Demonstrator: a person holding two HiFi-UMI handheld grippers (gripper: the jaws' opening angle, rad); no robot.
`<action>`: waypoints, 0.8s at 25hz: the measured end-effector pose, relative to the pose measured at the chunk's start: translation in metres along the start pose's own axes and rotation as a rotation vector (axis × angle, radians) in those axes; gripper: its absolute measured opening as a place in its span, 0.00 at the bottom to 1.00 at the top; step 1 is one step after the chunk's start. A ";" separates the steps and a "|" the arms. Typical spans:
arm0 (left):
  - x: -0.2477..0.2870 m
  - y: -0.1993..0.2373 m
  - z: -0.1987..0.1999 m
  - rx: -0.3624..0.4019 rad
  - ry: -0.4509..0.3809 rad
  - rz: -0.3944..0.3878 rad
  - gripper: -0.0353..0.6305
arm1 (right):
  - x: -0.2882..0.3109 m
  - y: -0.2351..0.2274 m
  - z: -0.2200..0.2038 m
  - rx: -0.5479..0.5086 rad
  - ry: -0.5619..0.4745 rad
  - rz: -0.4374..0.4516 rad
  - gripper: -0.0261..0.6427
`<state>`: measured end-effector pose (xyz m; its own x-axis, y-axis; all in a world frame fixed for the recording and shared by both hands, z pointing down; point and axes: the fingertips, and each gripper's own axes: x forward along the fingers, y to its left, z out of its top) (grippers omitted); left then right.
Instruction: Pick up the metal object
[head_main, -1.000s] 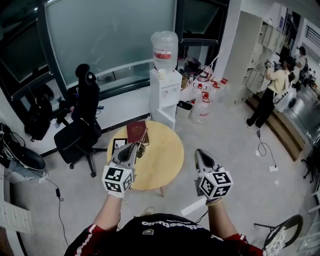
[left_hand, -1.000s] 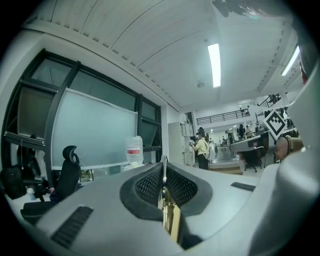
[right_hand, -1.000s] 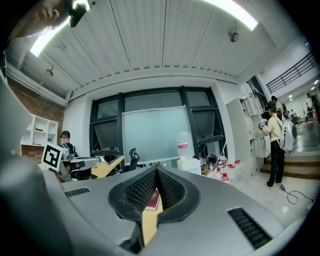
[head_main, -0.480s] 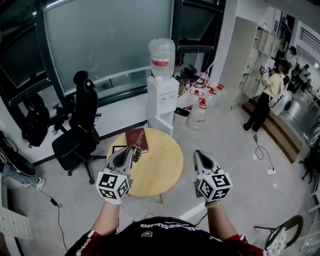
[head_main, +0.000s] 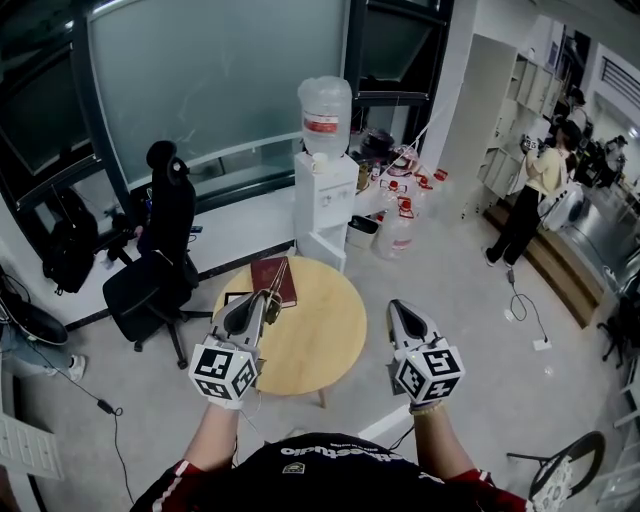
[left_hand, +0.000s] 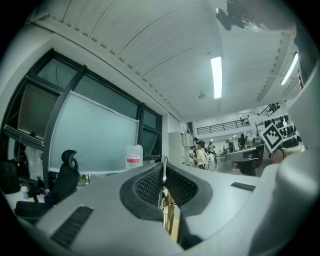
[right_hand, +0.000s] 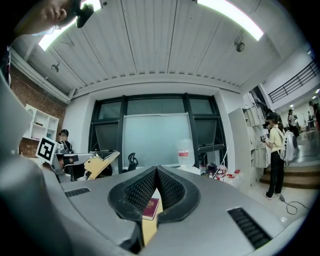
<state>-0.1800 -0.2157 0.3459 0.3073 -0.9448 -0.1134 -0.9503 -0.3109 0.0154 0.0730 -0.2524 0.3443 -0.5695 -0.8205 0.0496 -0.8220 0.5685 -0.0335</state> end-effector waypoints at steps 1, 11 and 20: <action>0.001 0.000 0.000 0.001 0.000 0.000 0.09 | 0.000 -0.001 0.000 -0.001 0.001 -0.003 0.08; 0.003 0.005 -0.006 -0.020 0.005 0.004 0.09 | 0.001 0.000 -0.002 -0.012 0.006 -0.010 0.08; 0.004 0.005 -0.008 -0.019 0.000 0.008 0.09 | 0.001 -0.002 -0.002 -0.014 0.005 -0.012 0.08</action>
<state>-0.1831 -0.2215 0.3534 0.3000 -0.9472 -0.1130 -0.9515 -0.3056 0.0354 0.0743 -0.2542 0.3465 -0.5594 -0.8271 0.0548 -0.8287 0.5593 -0.0192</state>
